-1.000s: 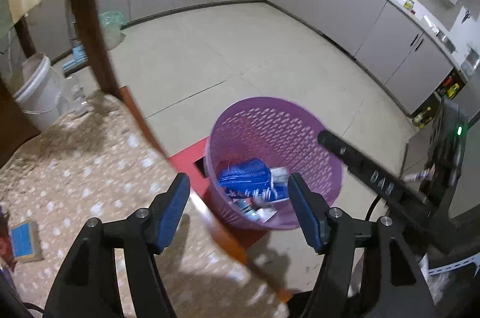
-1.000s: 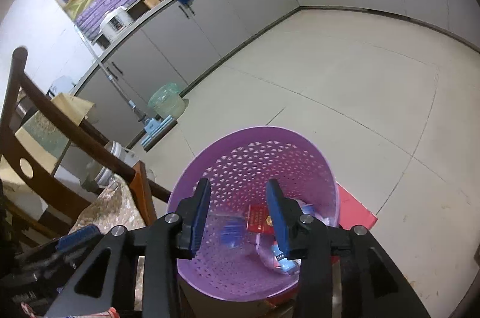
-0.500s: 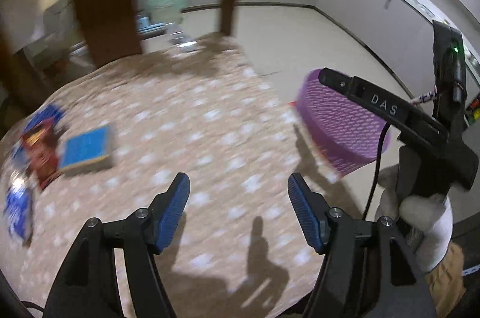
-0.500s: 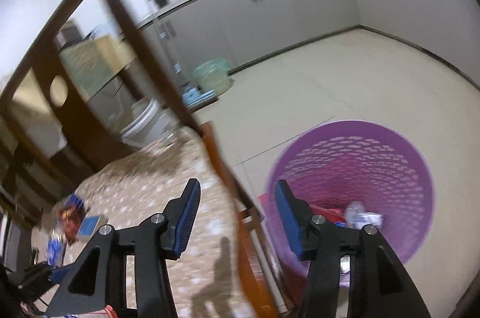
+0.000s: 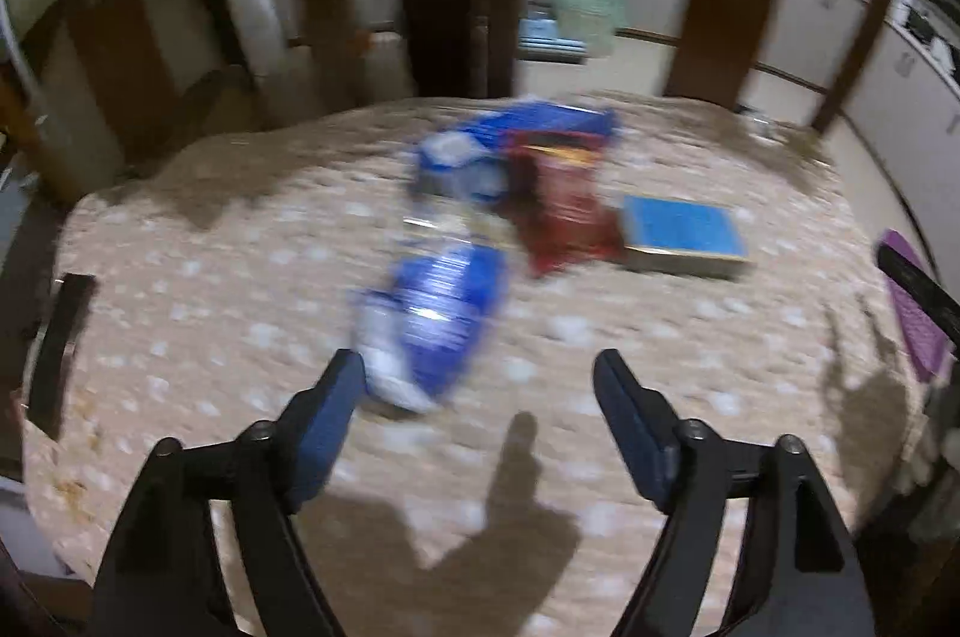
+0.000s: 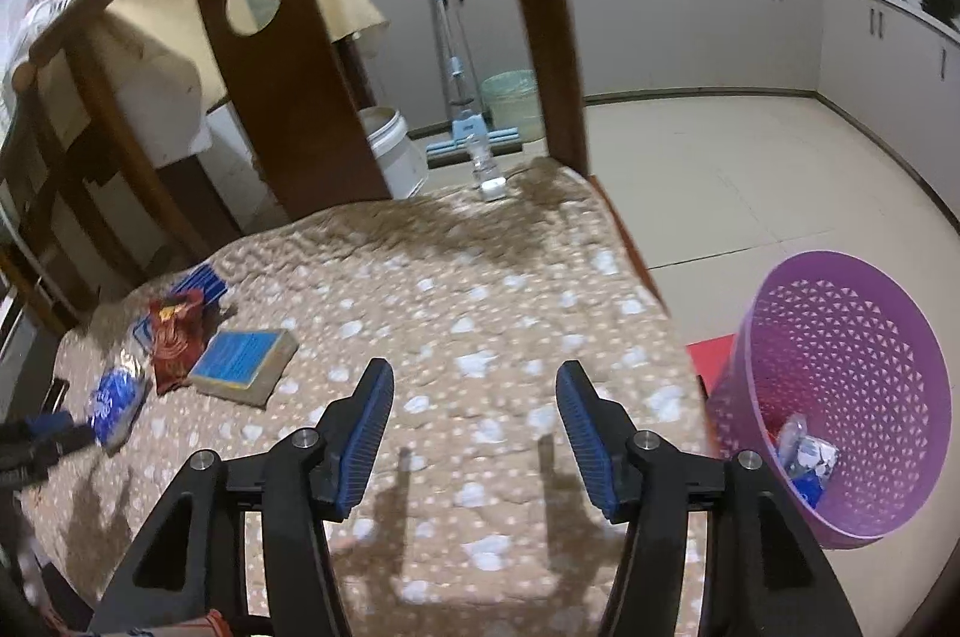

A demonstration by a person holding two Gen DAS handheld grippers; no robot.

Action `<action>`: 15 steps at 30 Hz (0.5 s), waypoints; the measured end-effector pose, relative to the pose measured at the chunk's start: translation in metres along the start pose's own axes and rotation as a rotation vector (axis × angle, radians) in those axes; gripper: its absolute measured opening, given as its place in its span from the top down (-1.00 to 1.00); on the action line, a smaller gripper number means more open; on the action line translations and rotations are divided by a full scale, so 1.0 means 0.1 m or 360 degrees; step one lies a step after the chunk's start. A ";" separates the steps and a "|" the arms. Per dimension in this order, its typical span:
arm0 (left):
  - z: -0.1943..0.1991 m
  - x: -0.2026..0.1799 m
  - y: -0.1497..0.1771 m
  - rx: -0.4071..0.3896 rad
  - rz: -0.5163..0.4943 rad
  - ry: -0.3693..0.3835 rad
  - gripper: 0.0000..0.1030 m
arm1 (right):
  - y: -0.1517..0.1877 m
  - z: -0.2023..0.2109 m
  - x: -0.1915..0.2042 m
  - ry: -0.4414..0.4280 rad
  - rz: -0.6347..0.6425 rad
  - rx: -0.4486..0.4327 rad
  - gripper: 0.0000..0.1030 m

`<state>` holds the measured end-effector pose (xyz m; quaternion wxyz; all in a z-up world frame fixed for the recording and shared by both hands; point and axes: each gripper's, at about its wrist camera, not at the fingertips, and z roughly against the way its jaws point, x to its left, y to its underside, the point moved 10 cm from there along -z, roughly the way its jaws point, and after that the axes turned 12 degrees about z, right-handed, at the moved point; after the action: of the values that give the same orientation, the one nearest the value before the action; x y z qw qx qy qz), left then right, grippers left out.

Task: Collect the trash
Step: 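Move both open tools back toward the quilt, then grasp the blue Vinda tissue bag with the left tool while the right tool grasps the blue card box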

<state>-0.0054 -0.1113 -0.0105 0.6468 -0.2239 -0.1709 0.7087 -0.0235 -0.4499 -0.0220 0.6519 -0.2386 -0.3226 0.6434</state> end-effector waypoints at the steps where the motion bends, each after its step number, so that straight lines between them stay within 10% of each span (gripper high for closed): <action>1: -0.05 0.10 -0.07 -0.0011 -0.0003 -0.0029 -0.56 | 0.00 -0.03 0.03 -0.0003 0.0007 0.0009 -0.18; 12: -0.76 0.00 -0.15 0.0169 -0.0039 0.0033 -0.65 | 0.08 -0.16 0.13 -0.0019 0.0040 0.0079 -0.19; 14: -0.78 -0.03 -0.09 0.0168 -0.0007 0.0035 -0.48 | 0.11 -0.19 0.16 -0.0023 0.0051 0.0087 -0.19; 15: -0.73 -0.04 -0.07 0.0151 0.0000 0.0049 -0.07 | 0.11 -0.20 0.17 -0.0029 0.0052 0.0082 -0.19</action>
<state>0.0404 -0.1184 -0.0679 0.6593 -0.2039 -0.1271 0.7124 -0.0173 -0.4304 -0.0414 0.6444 -0.2212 -0.3079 0.6641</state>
